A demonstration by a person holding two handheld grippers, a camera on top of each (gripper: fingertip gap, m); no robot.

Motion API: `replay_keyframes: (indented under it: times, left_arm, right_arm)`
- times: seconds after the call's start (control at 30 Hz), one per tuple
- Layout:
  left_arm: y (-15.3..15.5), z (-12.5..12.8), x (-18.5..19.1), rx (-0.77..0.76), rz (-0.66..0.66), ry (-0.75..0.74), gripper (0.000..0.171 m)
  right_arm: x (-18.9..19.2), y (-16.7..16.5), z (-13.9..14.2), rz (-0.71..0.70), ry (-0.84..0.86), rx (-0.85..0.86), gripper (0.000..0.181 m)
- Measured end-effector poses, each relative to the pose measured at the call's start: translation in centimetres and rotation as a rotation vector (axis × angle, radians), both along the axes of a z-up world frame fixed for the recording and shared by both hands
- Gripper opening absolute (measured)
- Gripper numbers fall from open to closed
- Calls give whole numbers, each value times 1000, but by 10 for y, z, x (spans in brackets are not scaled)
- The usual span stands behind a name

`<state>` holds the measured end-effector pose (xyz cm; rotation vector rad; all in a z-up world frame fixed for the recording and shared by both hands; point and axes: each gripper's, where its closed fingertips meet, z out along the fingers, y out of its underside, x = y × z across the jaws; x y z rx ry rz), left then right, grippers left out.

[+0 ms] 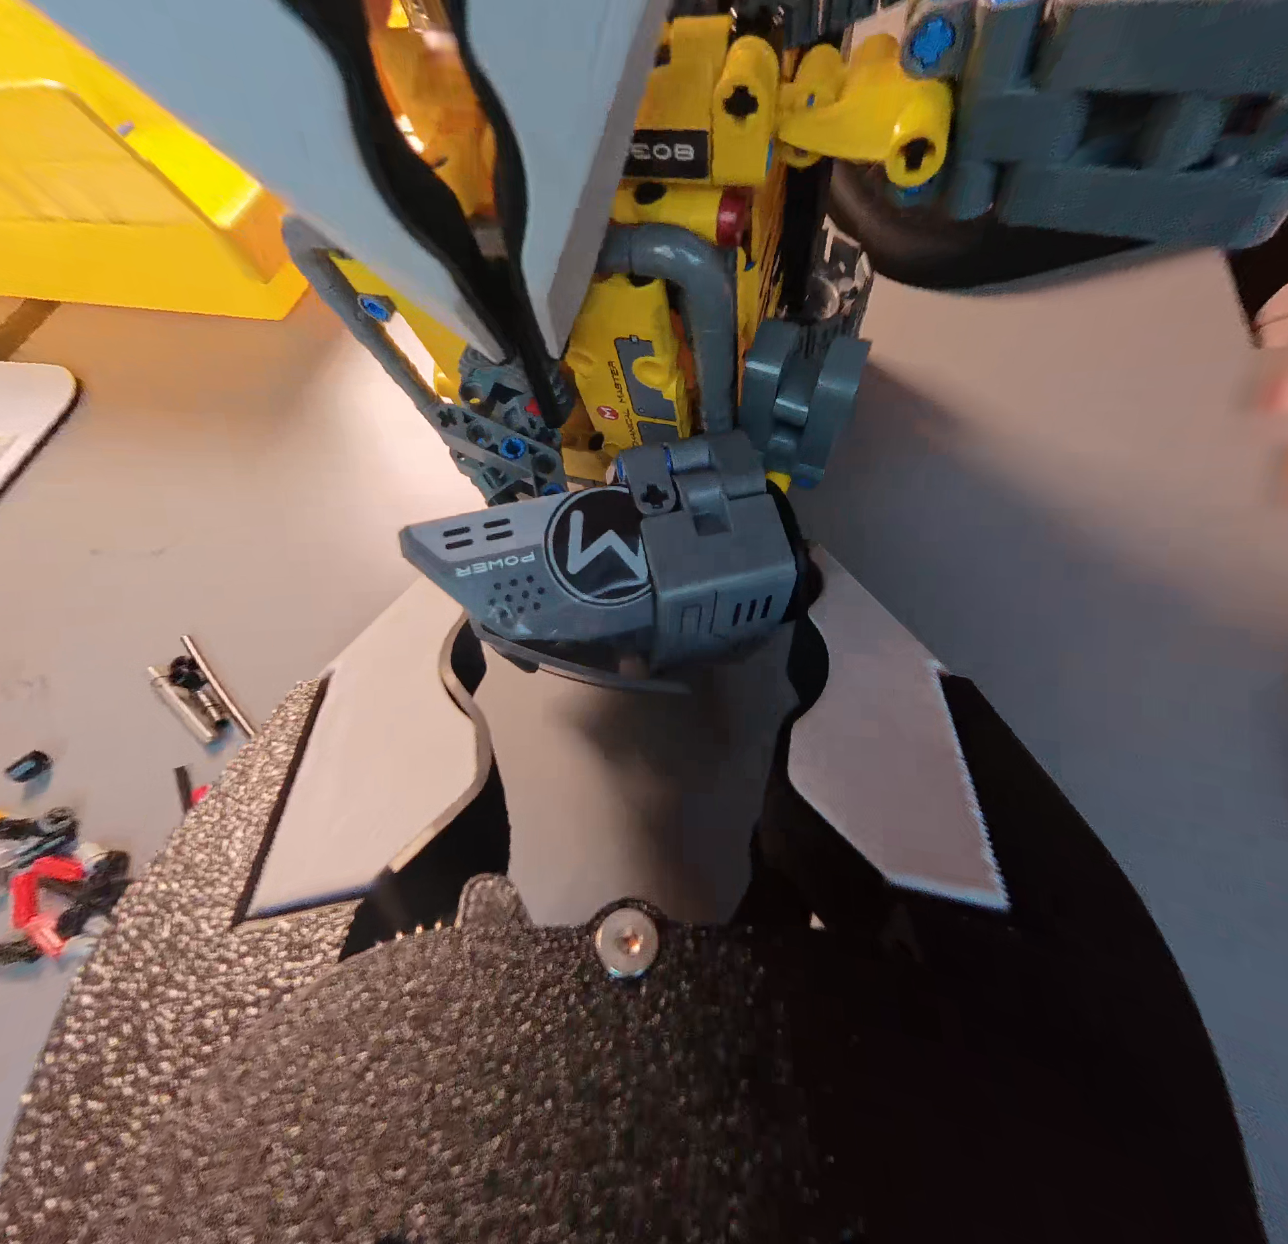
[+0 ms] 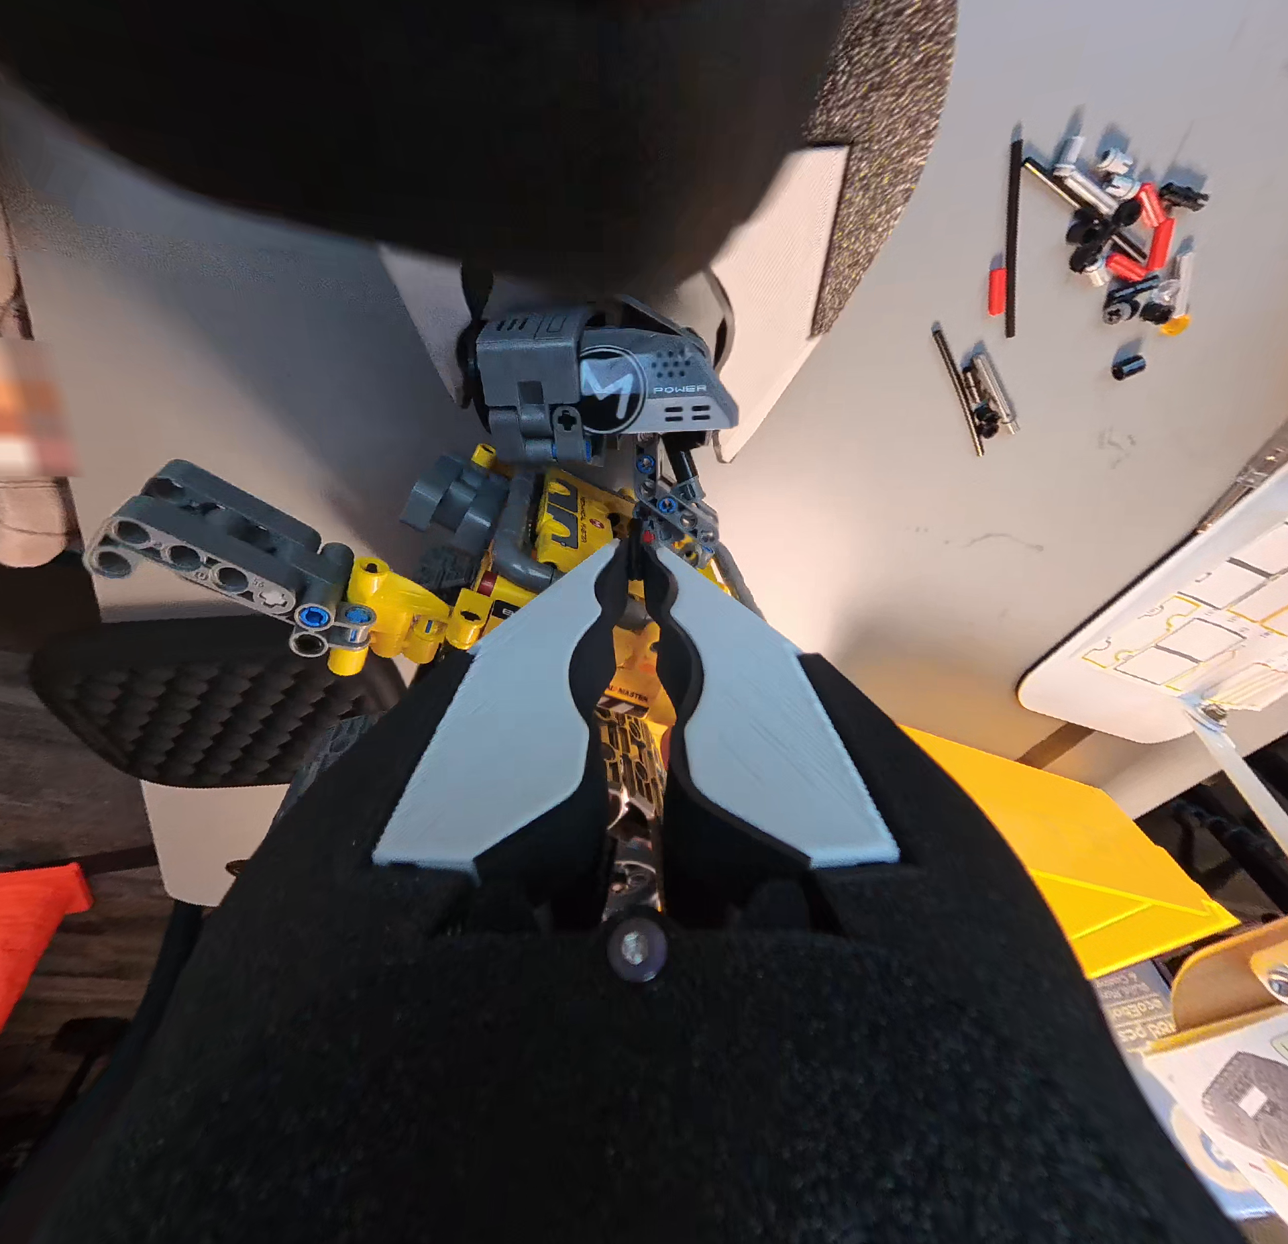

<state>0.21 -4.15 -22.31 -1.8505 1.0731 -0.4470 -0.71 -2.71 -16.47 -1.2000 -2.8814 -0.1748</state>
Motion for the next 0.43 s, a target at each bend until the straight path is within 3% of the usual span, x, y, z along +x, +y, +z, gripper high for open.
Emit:
replay_keyframes:
  times: [0.2, 0.43]
  left_arm:
    - [-11, 15, 2, -141, -61, -180, 85]
    - [-16, 15, 3, -164, -67, -192, 84]
  right_arm:
    - [2, -3, 4, -27, 14, -39, 2]
    - [2, -5, 2, -28, -8, -18, 2]
